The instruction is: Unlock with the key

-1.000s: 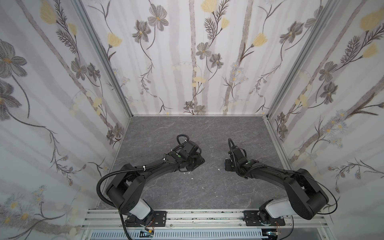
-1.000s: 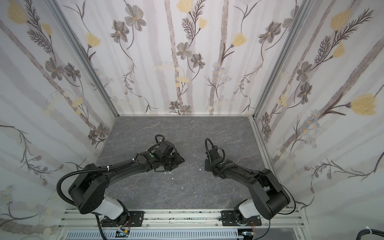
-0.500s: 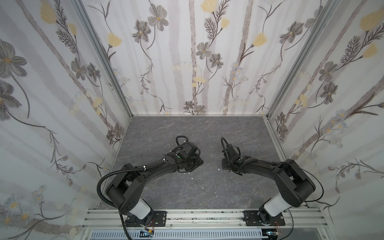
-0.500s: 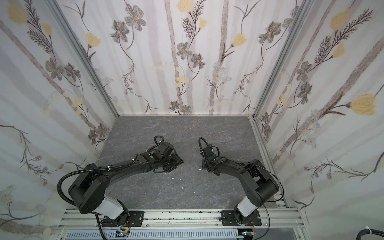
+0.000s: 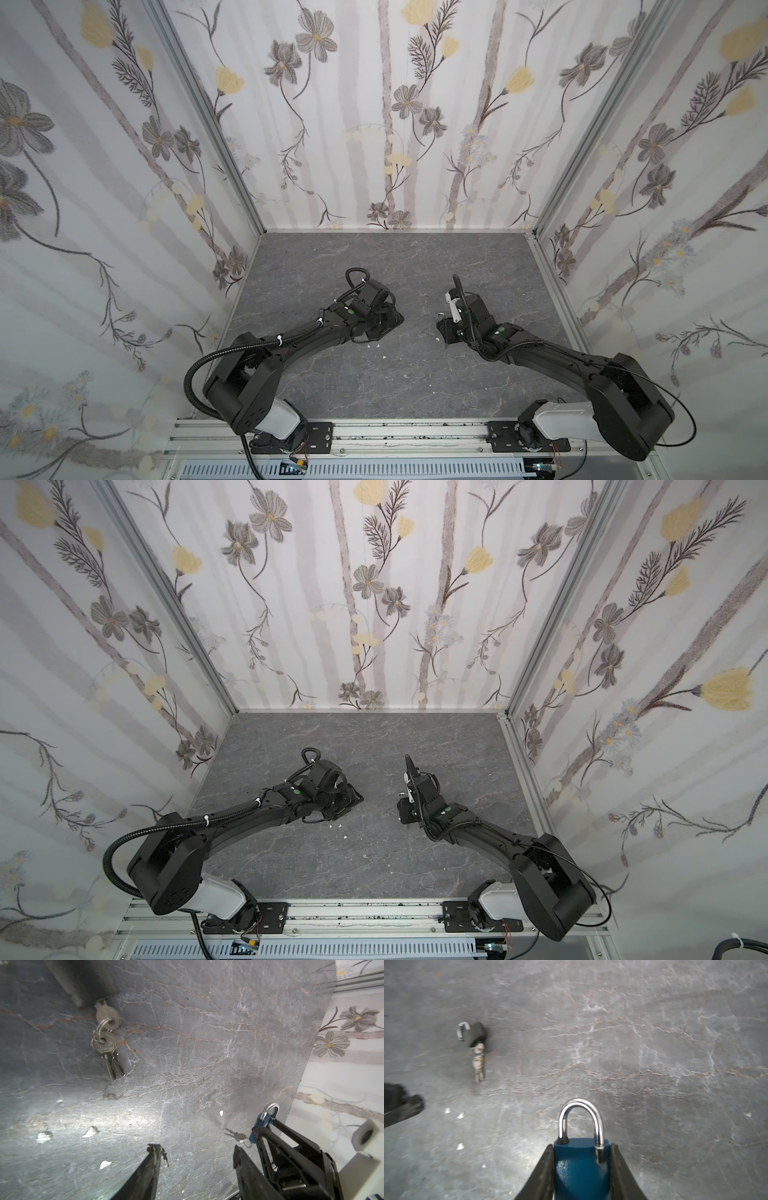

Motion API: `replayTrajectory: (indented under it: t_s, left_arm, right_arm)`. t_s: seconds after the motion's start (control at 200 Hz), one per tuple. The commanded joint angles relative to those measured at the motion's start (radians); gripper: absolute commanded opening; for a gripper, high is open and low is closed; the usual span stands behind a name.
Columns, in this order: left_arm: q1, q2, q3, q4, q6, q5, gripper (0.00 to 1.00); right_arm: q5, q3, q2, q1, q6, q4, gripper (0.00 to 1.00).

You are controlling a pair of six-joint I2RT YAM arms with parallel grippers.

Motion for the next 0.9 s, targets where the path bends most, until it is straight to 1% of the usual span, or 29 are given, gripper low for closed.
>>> replayTrajectory:
  t_s: [0.0,0.155,0.25,0.38,0.54,0.605,0.709,0.834,0.894]
  left_arm:
    - [0.016,-0.036,0.028,-0.016,0.065,0.009,0.58]
    - [0.031,-0.082,0.089,-0.058,0.167,0.048,0.58]
    - [0.031,-0.08,0.136,-0.073,0.219,0.108,0.6]
    - [0.015,-0.056,0.184,-0.087,0.262,0.165,0.63]
    - [-0.024,0.0,0.249,-0.14,0.326,0.192,0.64]
    - [-0.04,0.029,0.282,-0.191,0.352,0.182,0.64]
    - [-0.054,0.058,0.309,-0.248,0.372,0.158,0.6]
    - [-0.057,0.057,0.304,-0.261,0.371,0.13,0.53]
    - [-0.057,0.058,0.307,-0.268,0.374,0.122,0.44]
  right_arm:
    - [-0.157,-0.023,-0.07,0.003,-0.067,0.143,0.23]
    - [-0.258,-0.036,-0.146,0.014,-0.121,0.183,0.22]
    - [-0.29,-0.031,-0.161,0.022,-0.134,0.192,0.21]
    - [-0.287,-0.024,-0.171,0.052,-0.15,0.196,0.2]
    - [-0.271,-0.011,-0.165,0.083,-0.16,0.195,0.19]
    - [-0.263,-0.011,-0.17,0.09,-0.16,0.203,0.18]
    - [-0.256,-0.01,-0.182,0.093,-0.162,0.208,0.18]
    - [-0.254,-0.013,-0.196,0.099,-0.167,0.207,0.18]
    - [-0.251,-0.02,-0.207,0.103,-0.168,0.214,0.18]
